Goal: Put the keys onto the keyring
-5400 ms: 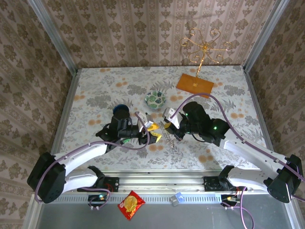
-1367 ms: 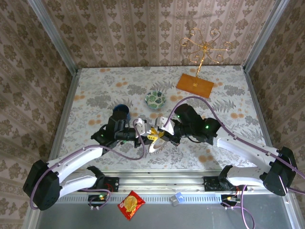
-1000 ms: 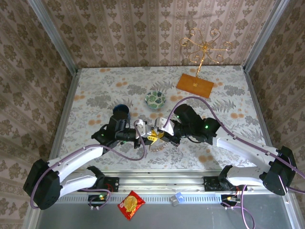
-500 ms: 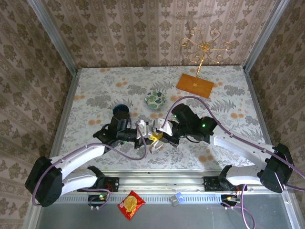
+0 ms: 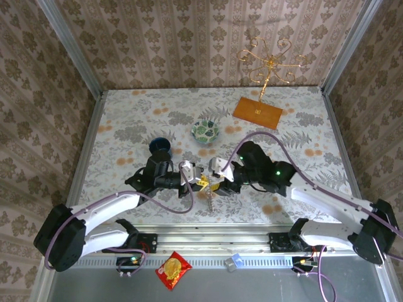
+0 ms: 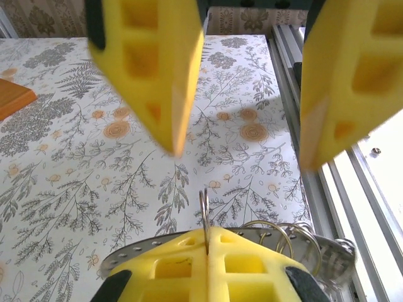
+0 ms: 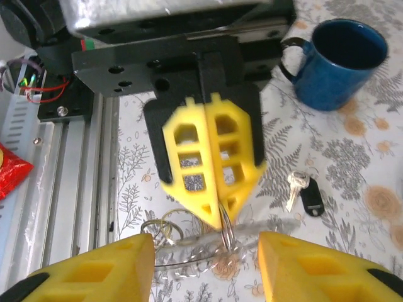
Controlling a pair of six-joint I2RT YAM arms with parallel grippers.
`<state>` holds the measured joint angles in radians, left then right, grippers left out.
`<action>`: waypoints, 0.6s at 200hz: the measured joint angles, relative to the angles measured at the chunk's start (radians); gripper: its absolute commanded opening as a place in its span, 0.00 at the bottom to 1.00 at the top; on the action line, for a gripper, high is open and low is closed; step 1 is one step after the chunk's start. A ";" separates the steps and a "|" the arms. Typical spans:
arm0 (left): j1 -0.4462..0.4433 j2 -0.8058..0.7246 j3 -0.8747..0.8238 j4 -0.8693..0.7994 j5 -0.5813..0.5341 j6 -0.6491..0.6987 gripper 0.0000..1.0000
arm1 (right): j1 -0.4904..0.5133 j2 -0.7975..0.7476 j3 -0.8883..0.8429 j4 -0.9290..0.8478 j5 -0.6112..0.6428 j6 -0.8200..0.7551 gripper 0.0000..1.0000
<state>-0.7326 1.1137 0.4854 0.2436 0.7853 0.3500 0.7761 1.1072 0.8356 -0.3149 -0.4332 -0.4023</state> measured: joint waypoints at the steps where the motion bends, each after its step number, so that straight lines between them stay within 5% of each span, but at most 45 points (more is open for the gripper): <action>1: 0.000 0.000 0.000 0.002 0.000 -0.001 0.00 | -0.003 -0.008 -0.007 0.005 0.000 0.006 0.49; 40: -0.001 0.000 -0.015 0.055 -0.004 -0.018 0.00 | -0.040 -0.134 -0.143 0.116 0.011 0.043 0.41; 120: -0.001 0.000 -0.030 0.097 0.000 -0.018 0.00 | -0.029 -0.033 -0.172 0.215 0.013 0.058 0.31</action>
<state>-0.7334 1.1137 0.4557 0.3408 0.7853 0.3321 0.7471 1.0744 0.6640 -0.0998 -0.4202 -0.3443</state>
